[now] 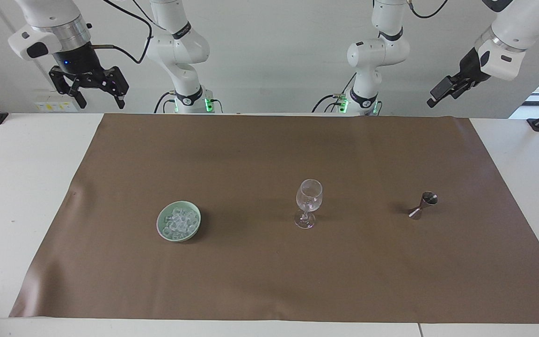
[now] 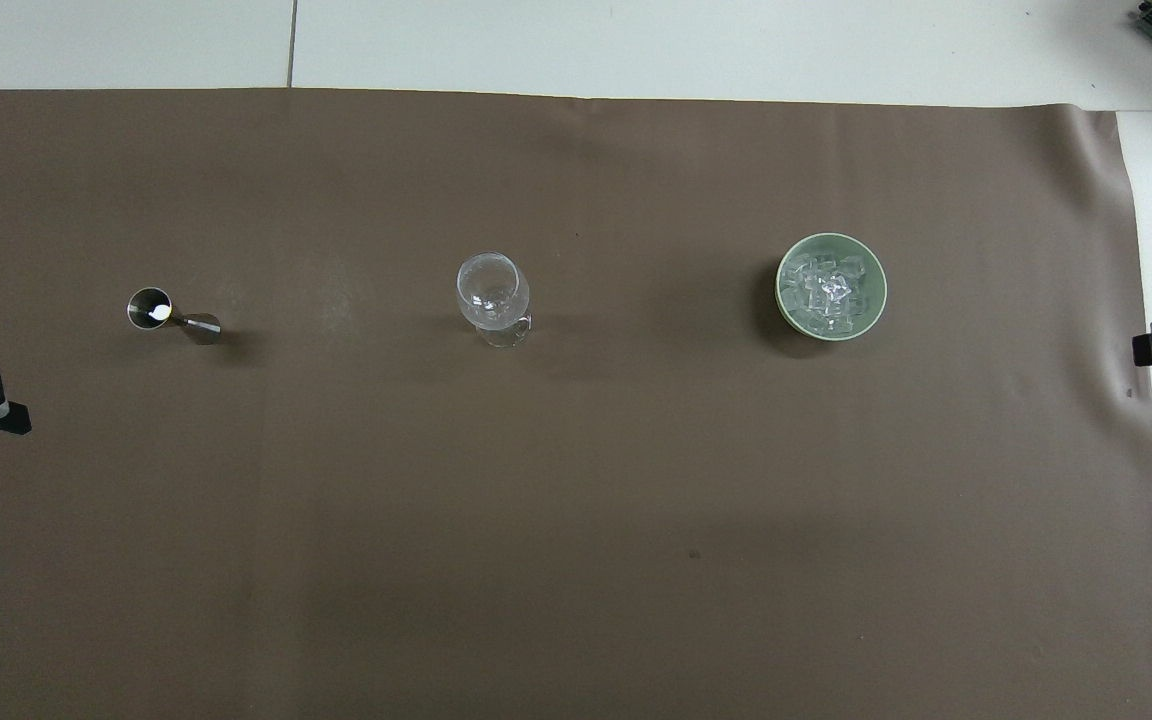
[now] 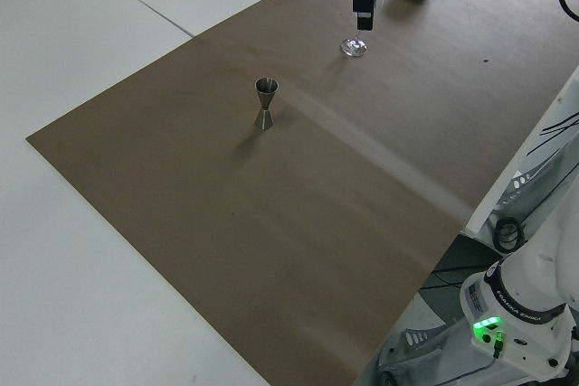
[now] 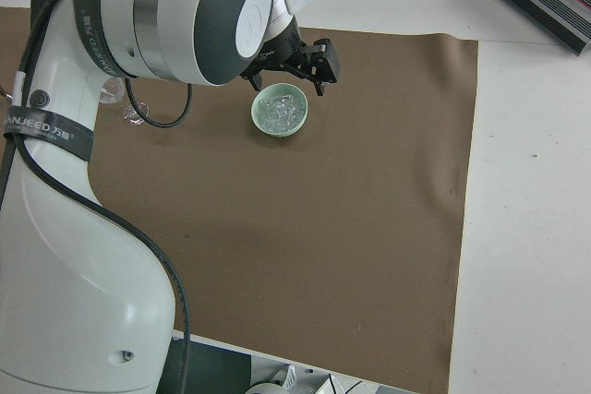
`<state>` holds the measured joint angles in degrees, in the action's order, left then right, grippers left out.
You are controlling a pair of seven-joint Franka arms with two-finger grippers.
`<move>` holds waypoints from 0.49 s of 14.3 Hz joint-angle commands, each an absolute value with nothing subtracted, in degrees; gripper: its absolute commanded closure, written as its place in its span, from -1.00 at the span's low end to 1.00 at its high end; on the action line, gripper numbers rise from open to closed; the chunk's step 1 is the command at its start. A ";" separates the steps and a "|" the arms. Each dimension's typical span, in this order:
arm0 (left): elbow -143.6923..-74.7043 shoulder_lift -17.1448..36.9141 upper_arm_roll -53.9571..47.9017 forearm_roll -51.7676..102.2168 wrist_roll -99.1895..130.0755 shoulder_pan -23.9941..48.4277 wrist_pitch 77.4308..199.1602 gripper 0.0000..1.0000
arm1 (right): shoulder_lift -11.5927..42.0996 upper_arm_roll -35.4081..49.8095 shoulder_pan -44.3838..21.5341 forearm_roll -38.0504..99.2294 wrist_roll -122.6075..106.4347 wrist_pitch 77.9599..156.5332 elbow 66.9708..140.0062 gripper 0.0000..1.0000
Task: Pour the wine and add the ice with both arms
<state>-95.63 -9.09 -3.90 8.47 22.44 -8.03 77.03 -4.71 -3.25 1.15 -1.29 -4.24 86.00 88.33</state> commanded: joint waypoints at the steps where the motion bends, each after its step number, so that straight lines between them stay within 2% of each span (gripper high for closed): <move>1: -95.98 -7.92 -4.04 12.03 26.18 -11.50 76.82 -1.00 | -4.83 -2.90 1.76 -1.32 -5.54 85.61 88.42 -1.00; 3: -95.63 -6.16 -4.04 16.93 28.55 -16.15 78.30 -1.00 | -4.83 -2.90 1.76 -1.32 -5.54 85.61 88.42 -1.00; 7: -96.15 -2.56 -3.78 23.97 35.06 -20.63 81.29 -1.00 | -4.83 -2.90 1.76 -1.32 -5.54 85.61 88.42 -1.00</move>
